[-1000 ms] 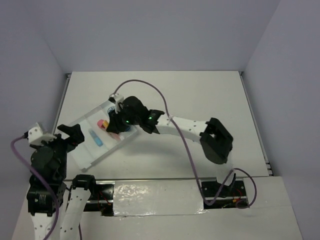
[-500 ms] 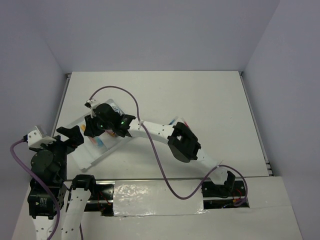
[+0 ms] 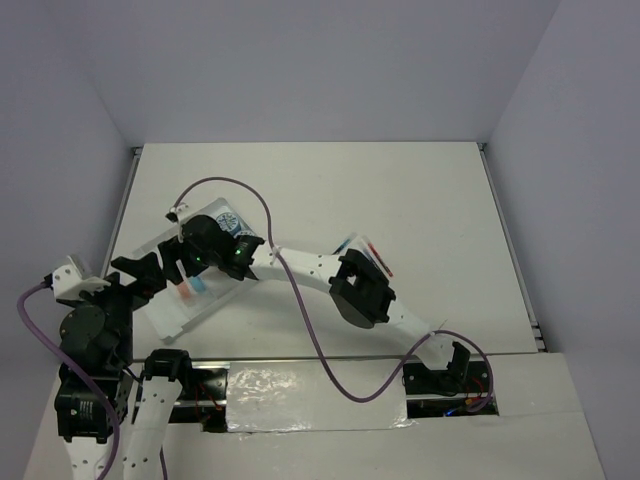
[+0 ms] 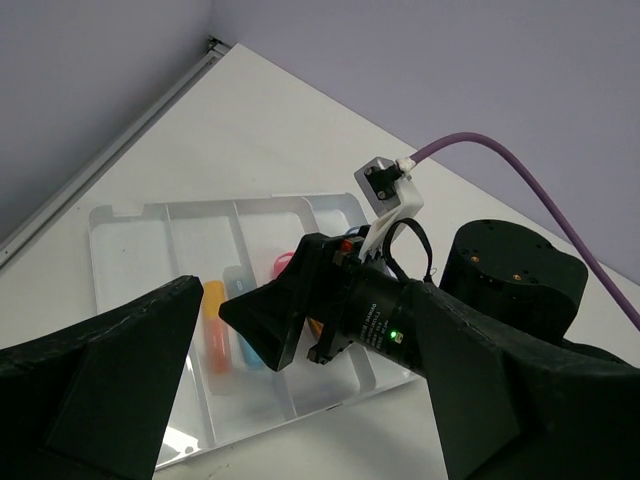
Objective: Sort the stationery into containers
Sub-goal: Place the pen in the storage box.
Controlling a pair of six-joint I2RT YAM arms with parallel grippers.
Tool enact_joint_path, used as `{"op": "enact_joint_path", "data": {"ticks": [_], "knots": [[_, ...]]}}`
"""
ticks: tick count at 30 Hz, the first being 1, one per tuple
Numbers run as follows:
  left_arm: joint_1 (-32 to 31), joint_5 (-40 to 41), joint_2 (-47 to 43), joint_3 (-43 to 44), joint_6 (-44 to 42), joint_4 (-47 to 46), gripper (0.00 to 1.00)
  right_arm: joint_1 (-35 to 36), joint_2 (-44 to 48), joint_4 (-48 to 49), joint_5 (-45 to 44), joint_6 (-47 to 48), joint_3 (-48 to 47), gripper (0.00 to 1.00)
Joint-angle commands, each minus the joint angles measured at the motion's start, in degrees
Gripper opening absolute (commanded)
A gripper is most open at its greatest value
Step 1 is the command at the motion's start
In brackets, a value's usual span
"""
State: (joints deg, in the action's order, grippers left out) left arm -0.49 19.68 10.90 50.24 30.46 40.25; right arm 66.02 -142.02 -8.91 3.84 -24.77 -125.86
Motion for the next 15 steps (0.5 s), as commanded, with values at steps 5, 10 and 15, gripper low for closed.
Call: {"op": "enact_joint_path", "data": {"ticks": [5, 10, 15], "knots": [[0.3, 1.5, -0.5, -0.3, 0.8, -1.9, 0.99, 0.4, 10.0, 2.3, -1.4, 1.9, 3.0, 0.82], [0.3, -5.2, 3.2, -0.3, -2.2, -4.8, 0.99, -0.4, 36.0, 8.7, -8.4, 4.6, 27.3, 0.85], [0.3, -26.6, 17.5, 2.0, -7.3, -15.2, 0.99, -2.1, 65.4, 1.1, -25.4, 3.7, 51.3, 1.00]]}}
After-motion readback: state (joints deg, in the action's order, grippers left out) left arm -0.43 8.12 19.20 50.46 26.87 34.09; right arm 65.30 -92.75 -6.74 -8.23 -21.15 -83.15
